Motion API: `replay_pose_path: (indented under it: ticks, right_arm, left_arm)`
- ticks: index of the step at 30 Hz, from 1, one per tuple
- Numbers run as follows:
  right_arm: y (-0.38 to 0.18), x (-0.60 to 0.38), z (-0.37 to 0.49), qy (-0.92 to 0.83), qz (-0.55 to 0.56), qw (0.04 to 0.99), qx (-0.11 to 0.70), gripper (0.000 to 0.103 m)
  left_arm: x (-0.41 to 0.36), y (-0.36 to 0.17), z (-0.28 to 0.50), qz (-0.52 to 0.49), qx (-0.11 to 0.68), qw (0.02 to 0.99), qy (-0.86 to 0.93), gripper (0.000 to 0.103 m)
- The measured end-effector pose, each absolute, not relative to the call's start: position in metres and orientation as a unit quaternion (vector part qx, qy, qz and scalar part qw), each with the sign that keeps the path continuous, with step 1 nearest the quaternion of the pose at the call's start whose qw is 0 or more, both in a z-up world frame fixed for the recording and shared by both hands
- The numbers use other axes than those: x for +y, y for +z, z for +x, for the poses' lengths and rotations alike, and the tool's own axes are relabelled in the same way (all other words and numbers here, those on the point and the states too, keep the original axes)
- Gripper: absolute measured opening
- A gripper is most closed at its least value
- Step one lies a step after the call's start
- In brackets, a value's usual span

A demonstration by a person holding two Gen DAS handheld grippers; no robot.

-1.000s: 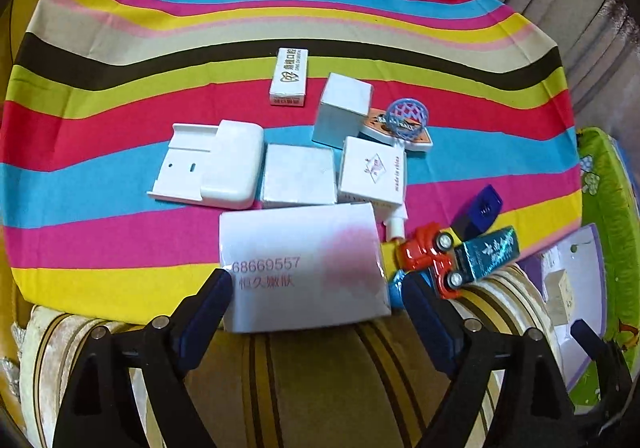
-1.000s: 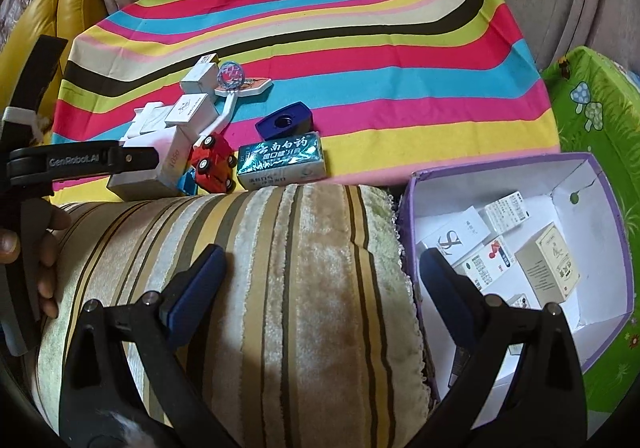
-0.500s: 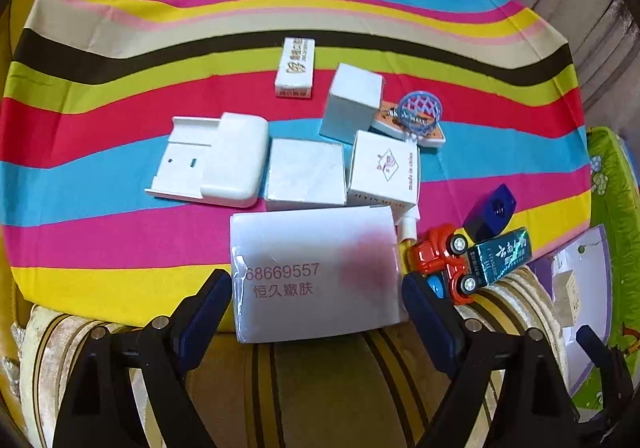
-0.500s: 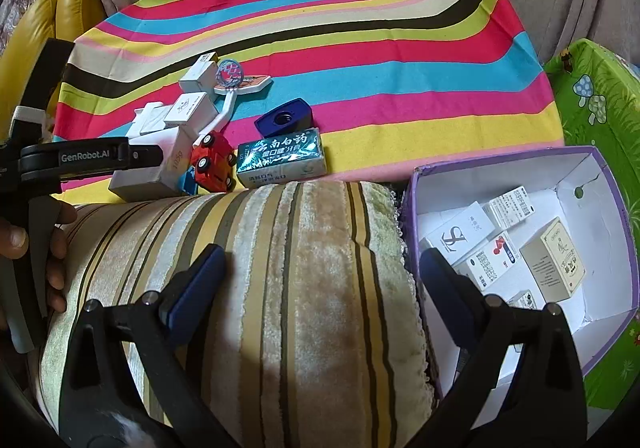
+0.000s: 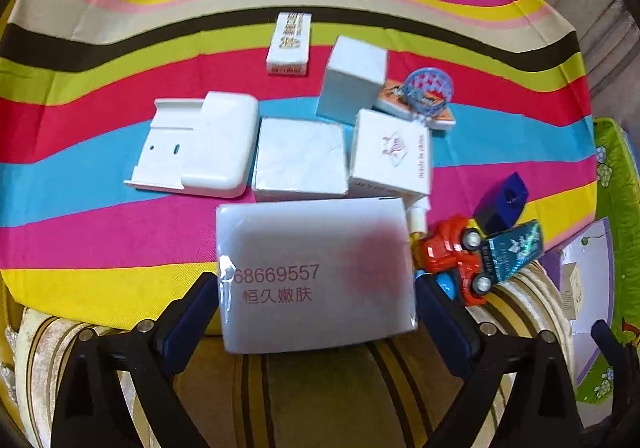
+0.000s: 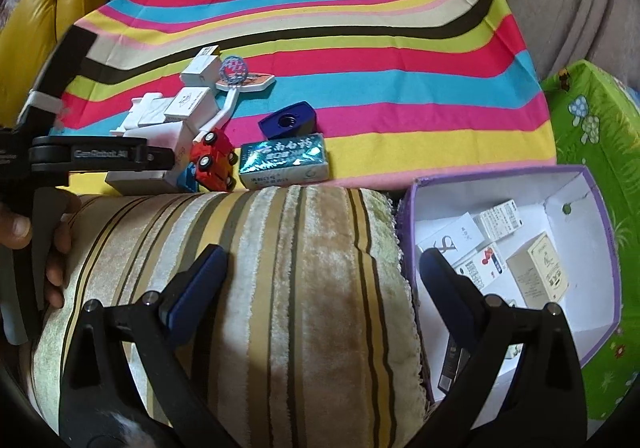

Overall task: Organize rigid objects
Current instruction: 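Grasp the large white pink-print box with the left gripper while the right reaches the red car, then grasp the red toy car with the right gripper and lift it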

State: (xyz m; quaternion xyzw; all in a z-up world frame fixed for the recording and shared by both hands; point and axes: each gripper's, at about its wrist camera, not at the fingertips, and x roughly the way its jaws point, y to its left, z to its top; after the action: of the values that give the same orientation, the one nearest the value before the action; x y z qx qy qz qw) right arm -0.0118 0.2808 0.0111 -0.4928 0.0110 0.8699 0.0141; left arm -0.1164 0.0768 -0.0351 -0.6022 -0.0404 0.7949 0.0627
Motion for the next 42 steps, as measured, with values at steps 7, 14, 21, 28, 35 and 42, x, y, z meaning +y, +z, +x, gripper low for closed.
replay_pose_path:
  ticks: [7, 14, 21, 28, 35, 42]
  right_arm:
    - [0.018, 0.263, -0.02, 0.865, -0.501, -0.021, -0.021, 0.098]
    - [0.021, 0.227, -0.04, 0.86, -0.503, -0.052, -0.061, 0.098]
    - [0.016, 0.196, -0.064, 0.856, -0.504, -0.066, -0.094, 0.086]
    - [-0.001, 0.187, -0.086, 0.839, -0.531, -0.071, -0.095, 0.067]
    - [-0.01, 0.183, -0.098, 0.83, -0.545, -0.066, -0.102, 0.051]
    - [-0.018, 0.181, -0.103, 0.82, -0.559, -0.085, -0.091, 0.034]
  left_arm:
    - [0.055, -0.033, -0.105, -0.598, -0.079, 0.069, 0.795, 0.094]
    - [0.033, -0.028, -0.092, -0.588, -0.131, 0.08, 0.794, 0.094]
    - [0.005, -0.02, -0.073, -0.567, -0.186, 0.092, 0.797, 0.094]
    - [0.012, -0.023, -0.088, -0.557, -0.205, 0.1, 0.799, 0.094]
    - [0.013, -0.031, -0.097, -0.555, -0.215, 0.106, 0.797, 0.094]
    - [0.013, -0.033, -0.098, -0.555, -0.216, 0.107, 0.797, 0.094]
